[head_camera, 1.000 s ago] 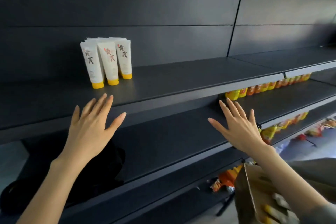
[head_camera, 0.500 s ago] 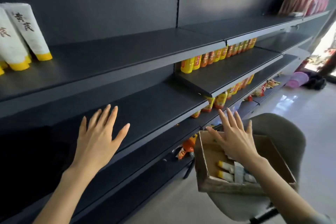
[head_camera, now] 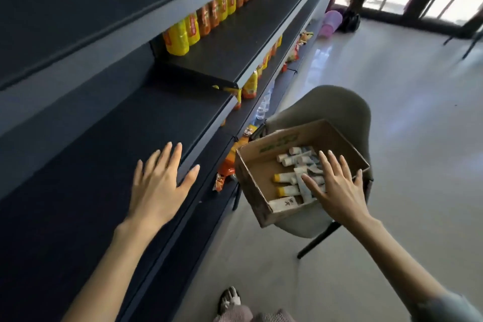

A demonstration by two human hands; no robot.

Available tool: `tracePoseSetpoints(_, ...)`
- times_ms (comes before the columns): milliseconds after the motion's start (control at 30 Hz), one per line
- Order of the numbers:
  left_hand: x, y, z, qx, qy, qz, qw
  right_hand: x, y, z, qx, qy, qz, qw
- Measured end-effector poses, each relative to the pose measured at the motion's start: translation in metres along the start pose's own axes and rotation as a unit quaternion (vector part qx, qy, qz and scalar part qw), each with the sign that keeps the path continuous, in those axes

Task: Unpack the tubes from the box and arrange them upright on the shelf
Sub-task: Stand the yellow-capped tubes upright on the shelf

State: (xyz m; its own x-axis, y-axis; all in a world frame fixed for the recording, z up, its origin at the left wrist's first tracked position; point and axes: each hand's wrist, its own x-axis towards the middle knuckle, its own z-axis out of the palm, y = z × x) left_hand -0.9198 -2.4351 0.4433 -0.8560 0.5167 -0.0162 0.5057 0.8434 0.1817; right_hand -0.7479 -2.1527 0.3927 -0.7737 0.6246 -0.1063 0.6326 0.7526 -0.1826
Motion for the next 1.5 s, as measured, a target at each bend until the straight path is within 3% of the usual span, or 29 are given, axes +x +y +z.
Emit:
tracePoseSetpoints(367, 0.075, 0.026, 0.1, 0.005, -0.146, 0.096, 0.985, 0.001, 0.016, 0.093, 0.031, -0.09, 0.119, 0.988)
tracePoseSetpoints(700, 0.146, 0.063, 0.171, -0.023, -0.207, 0.131, 0.969, 0.085, 0.006, 0.167, 0.155, -0.112, 0.119, 0.974)
tracePoseSetpoints(800, 0.167, 0.078, 0.191, -0.055, -0.221, 0.15, 0.962, 0.113, 0.005, 0.193, 0.234, -0.103, 0.145, 0.956)
tracePoseSetpoints(933, 0.192, 0.094, 0.222, -0.058, -0.239, 0.166, 0.955, 0.149, 0.004, 0.235, 0.366, -0.109, 0.25, 0.89)
tracePoseSetpoints(1100, 0.212, 0.106, 0.245, -0.076, -0.285, 0.175, 0.939, 0.184, 0.015, 0.281, 0.494, -0.092, 0.494, 0.71)
tracePoseSetpoints(1267, 0.228, 0.106, 0.253, -0.06, -0.296, 0.183, 0.936, 0.215, 0.024, 0.316, 0.519, -0.086, 0.581, 0.622)
tracePoseSetpoints(1500, 0.234, 0.098, 0.263, -0.054, -0.308, 0.183, 0.932, 0.251, 0.028, 0.348, 0.534, -0.039, 0.634, 0.558)
